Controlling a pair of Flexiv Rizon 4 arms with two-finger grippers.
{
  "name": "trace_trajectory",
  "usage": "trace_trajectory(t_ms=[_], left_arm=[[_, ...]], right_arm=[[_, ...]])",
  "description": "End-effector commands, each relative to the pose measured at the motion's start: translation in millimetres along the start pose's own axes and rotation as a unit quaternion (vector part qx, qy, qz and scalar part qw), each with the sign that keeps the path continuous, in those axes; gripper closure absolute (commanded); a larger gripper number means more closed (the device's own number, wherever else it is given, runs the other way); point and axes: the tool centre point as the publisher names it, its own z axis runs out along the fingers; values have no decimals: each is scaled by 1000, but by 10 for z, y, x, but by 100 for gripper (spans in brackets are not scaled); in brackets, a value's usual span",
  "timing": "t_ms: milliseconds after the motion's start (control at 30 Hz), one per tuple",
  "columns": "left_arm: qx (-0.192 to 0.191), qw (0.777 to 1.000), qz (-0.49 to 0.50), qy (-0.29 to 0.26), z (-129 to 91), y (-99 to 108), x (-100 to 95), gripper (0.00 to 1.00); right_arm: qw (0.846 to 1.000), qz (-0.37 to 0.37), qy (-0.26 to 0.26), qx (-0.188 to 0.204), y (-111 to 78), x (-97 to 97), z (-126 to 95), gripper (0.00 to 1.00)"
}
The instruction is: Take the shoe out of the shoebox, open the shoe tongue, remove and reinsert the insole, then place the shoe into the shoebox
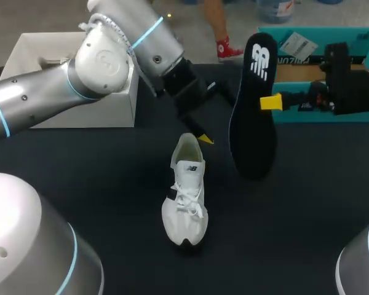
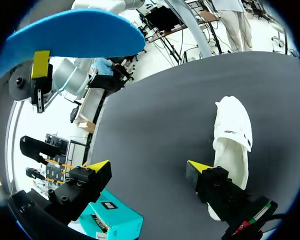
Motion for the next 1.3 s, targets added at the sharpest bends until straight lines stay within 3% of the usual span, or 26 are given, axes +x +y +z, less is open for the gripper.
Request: trace_trajectory(t_ms=[33,100,533,600,767,867,967,1300], left_arm=[[-34,996,-12,-82,-2,-135,-15,0],[-41,998,-6,-57,6,-155,-44,0],[-41,998,-6,-57,6,-155,-44,0],[-23,993,-6,-115,23,-167,-53,0],[-54,976,30,-207,-77,-205,-134,0],[-59,969,48,-235,-165,-225,-181,0],[-74,961,84,-253,-262,-270,-243,0],[-102,949,132,-266,-492,-437,-480,0]], right_arm=[[999,18,0,-50,-7,-67,-462,100],[998,5,-34,-55,46,-91,-619,100],[998,5,-34,-55,46,-91,-619,100],[998,5,-34,-55,46,-91,-619,100],[992,57,6,-114,175,-161,-694,100],[983,92,37,-152,278,-261,-726,100],[977,119,71,-161,360,-331,-726,100],[970,203,103,-90,404,-548,-698,100]])
